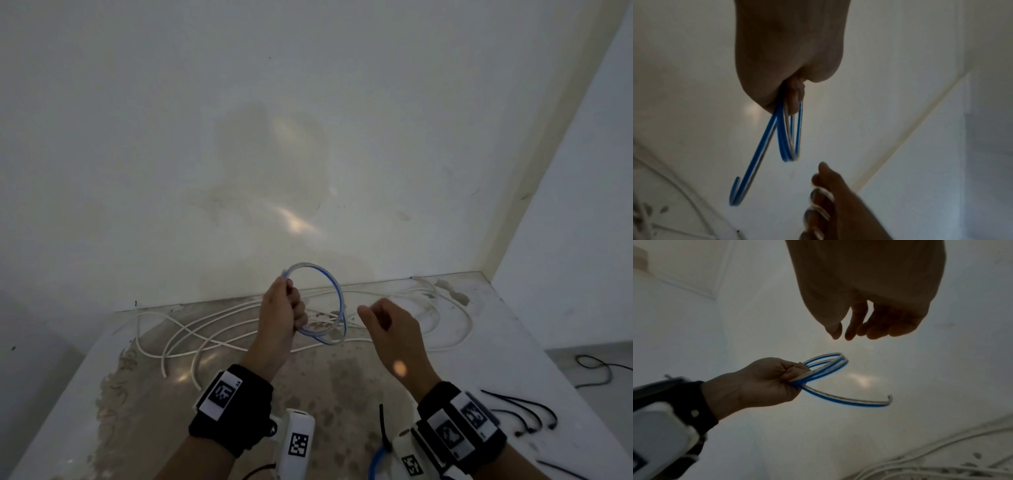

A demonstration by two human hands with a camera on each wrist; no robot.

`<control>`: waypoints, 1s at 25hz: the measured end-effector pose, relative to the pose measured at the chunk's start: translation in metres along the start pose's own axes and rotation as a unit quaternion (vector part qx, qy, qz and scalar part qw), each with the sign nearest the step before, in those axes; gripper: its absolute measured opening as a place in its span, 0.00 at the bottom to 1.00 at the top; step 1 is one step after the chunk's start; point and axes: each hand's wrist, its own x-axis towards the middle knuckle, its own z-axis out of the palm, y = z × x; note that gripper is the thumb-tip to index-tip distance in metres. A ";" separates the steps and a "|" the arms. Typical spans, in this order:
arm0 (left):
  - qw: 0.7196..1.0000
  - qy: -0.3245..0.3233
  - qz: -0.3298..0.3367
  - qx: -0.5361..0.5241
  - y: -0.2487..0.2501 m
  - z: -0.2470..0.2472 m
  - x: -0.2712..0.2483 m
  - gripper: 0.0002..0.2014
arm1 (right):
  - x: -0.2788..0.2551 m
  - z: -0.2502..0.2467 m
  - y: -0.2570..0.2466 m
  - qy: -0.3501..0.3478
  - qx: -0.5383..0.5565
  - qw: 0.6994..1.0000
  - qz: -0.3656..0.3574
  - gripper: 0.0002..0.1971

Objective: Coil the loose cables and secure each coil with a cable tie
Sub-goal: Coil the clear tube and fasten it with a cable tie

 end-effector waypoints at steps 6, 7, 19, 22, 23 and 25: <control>0.996 -0.005 -0.021 -0.086 -0.001 0.000 -0.002 0.17 | -0.021 0.009 -0.004 -0.224 0.313 0.859 0.336 0.24; 0.998 -0.008 -0.025 -0.065 -0.003 -0.001 -0.004 0.17 | -0.017 0.011 -0.005 -0.189 0.379 0.842 0.334 0.21; 0.987 -0.069 -0.007 0.146 -0.019 -0.004 -0.025 0.16 | -0.008 0.019 -0.037 -0.062 0.457 0.859 0.220 0.15; 0.977 -0.059 0.037 0.202 -0.022 -0.009 -0.020 0.14 | -0.009 0.018 -0.037 -0.079 0.387 0.895 0.208 0.17; 0.967 -0.063 0.064 0.240 -0.023 -0.012 -0.018 0.13 | -0.010 0.017 -0.038 -0.079 0.368 0.903 0.207 0.17; 0.918 -0.078 0.145 0.362 -0.028 -0.017 -0.016 0.12 | -0.012 0.017 -0.036 -0.074 0.349 0.912 0.204 0.16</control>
